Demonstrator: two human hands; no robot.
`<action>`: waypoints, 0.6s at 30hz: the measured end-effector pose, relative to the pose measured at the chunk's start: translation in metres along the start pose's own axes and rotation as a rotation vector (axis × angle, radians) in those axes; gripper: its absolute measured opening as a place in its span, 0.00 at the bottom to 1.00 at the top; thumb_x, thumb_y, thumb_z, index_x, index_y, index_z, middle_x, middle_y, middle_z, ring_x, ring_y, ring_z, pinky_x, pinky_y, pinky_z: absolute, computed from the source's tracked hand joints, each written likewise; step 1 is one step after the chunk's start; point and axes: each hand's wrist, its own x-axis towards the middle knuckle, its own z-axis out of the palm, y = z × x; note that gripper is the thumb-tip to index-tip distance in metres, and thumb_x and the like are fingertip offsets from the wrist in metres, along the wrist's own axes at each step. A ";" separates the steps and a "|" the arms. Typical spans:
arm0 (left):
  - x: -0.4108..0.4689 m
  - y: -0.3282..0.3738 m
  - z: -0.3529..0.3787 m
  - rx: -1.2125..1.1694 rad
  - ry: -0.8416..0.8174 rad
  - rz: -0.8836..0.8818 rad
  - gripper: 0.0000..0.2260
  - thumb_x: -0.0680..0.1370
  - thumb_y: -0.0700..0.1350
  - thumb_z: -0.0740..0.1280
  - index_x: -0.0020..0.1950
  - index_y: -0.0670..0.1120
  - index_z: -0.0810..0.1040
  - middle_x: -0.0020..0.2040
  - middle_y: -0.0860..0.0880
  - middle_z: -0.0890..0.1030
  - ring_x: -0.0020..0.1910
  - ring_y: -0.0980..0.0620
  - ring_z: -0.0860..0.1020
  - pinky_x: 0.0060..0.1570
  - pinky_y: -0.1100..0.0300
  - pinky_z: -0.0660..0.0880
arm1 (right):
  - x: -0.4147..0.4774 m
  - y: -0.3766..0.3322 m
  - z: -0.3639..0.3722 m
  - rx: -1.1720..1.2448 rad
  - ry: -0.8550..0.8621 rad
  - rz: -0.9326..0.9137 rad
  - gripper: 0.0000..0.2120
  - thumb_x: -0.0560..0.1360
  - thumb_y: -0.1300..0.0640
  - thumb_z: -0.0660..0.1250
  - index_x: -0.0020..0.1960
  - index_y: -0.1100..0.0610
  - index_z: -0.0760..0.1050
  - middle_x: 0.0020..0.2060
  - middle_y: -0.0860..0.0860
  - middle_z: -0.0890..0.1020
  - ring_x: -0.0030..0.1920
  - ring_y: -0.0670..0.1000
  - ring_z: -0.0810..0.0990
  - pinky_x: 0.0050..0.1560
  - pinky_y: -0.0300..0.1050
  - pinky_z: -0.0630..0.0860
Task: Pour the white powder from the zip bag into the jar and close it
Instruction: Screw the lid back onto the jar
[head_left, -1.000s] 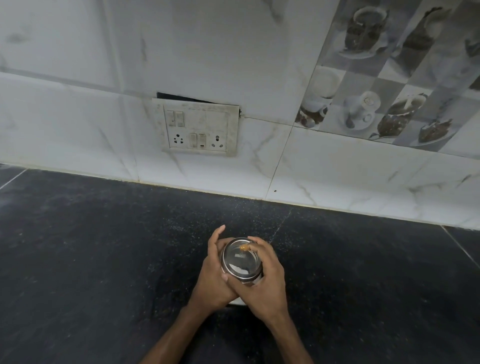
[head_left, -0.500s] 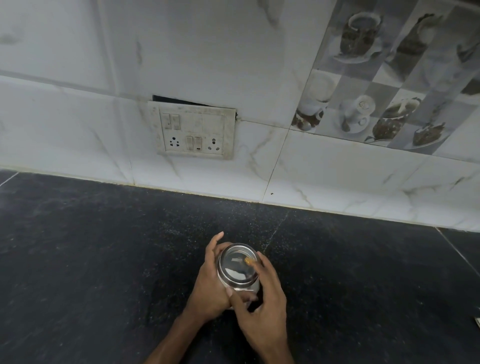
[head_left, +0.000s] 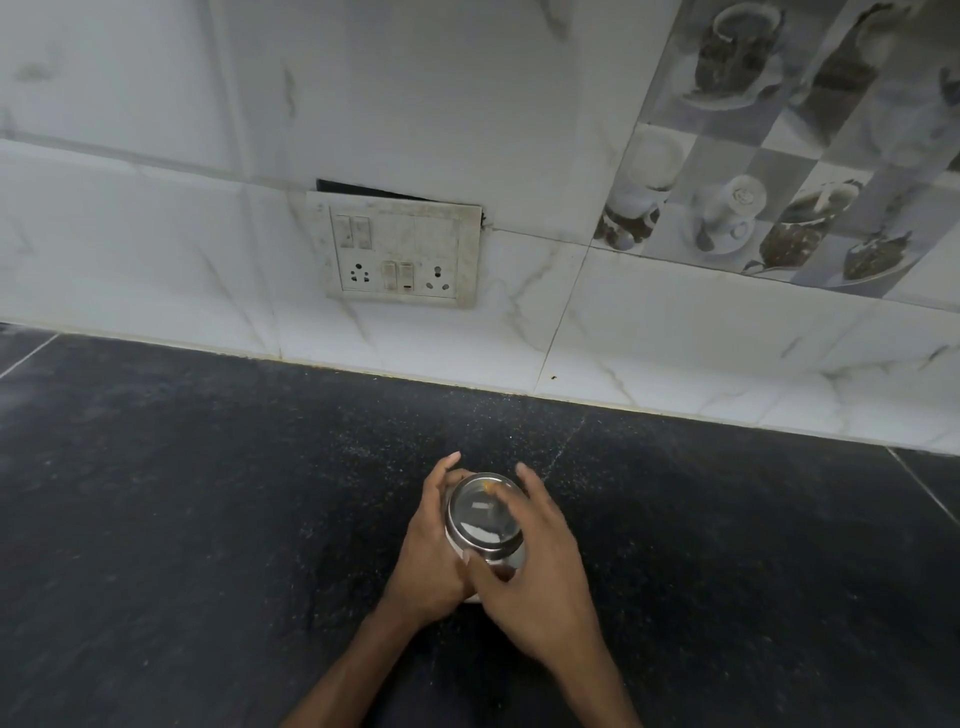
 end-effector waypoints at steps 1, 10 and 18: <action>0.000 -0.001 0.000 -0.003 0.010 0.000 0.49 0.61 0.48 0.81 0.73 0.59 0.54 0.62 0.65 0.76 0.60 0.60 0.79 0.62 0.68 0.72 | 0.002 -0.002 -0.001 -0.024 -0.008 -0.020 0.33 0.70 0.51 0.73 0.72 0.45 0.67 0.71 0.36 0.63 0.73 0.38 0.59 0.72 0.34 0.61; 0.001 -0.002 0.001 -0.020 0.024 -0.006 0.48 0.62 0.46 0.81 0.73 0.58 0.55 0.61 0.64 0.75 0.60 0.59 0.78 0.62 0.66 0.73 | 0.007 -0.011 -0.006 -0.116 -0.029 0.017 0.43 0.69 0.46 0.72 0.78 0.43 0.52 0.76 0.42 0.62 0.76 0.45 0.58 0.75 0.43 0.60; -0.001 -0.004 0.000 -0.003 0.028 -0.012 0.48 0.63 0.49 0.80 0.76 0.50 0.56 0.62 0.61 0.76 0.62 0.56 0.78 0.63 0.62 0.74 | 0.012 -0.010 -0.009 -0.147 -0.050 0.052 0.43 0.69 0.39 0.72 0.78 0.42 0.53 0.75 0.42 0.64 0.74 0.45 0.62 0.71 0.41 0.64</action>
